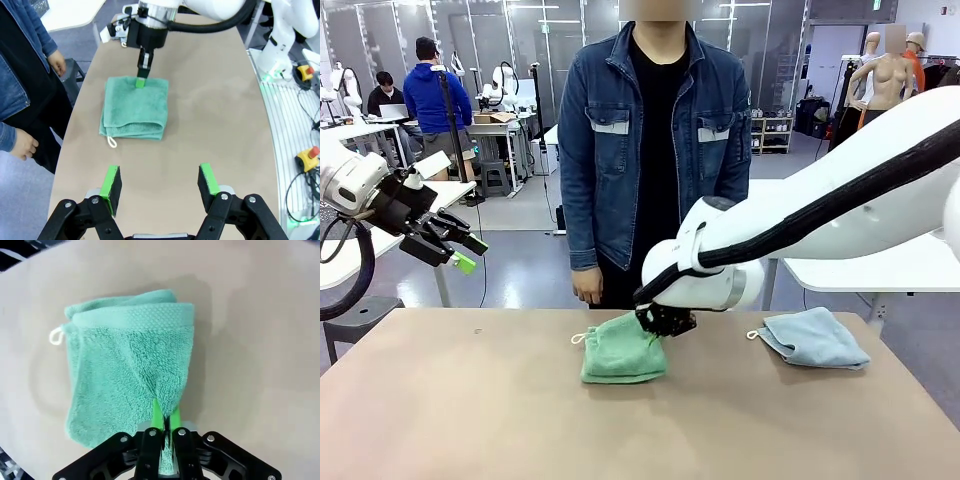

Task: Fold the towels and place them in the basket.
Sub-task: Stack the folded Towel with hook on the right side of the table.

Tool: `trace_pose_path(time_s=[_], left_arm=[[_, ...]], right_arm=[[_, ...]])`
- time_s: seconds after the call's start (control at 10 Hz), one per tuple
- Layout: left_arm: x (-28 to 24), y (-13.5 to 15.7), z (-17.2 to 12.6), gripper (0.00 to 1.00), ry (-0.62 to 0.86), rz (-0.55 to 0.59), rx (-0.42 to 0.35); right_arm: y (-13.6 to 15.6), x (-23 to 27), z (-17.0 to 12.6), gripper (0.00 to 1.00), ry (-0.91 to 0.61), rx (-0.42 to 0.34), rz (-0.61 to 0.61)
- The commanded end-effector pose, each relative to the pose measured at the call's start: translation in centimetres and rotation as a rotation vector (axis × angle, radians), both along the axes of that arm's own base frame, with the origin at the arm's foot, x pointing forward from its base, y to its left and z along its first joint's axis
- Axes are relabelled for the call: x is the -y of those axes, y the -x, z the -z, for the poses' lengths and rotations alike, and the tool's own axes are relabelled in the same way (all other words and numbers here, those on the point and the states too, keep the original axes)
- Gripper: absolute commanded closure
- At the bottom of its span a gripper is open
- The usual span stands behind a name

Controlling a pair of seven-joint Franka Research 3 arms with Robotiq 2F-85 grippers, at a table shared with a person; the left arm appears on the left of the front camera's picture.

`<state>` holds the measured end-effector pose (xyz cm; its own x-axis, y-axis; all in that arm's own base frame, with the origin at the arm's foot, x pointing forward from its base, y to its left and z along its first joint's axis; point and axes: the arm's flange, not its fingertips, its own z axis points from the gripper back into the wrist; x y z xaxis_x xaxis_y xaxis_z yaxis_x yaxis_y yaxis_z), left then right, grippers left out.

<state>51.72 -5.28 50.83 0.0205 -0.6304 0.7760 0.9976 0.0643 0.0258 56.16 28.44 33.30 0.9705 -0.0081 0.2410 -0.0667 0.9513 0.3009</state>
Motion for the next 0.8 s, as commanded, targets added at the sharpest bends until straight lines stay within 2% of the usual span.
trace_pose_path(time_s=[0.0, 0.2, 0.5, 0.7], left_arm=[[0.0, 0.1, -0.2, 0.22, -0.005, -0.001, 0.006], [0.0, 0.1, -0.2, 0.22, -0.005, -0.001, 0.006], [0.0, 0.1, -0.2, 0.22, -0.005, -0.001, 0.006], [0.0, 0.1, -0.2, 0.22, -0.005, -0.001, 0.006]], right_arm=[[0.0, 5.4, -2.4, 0.95, -0.019, 0.067, -0.072], [-0.9, 9.9, -4.8, 0.95, 0.054, 0.166, -0.102], [-2.6, 16.6, -7.5, 0.95, 0.090, 0.204, -0.115], [-3.3, 20.1, -9.2, 0.95, 0.085, 0.219, -0.185]])
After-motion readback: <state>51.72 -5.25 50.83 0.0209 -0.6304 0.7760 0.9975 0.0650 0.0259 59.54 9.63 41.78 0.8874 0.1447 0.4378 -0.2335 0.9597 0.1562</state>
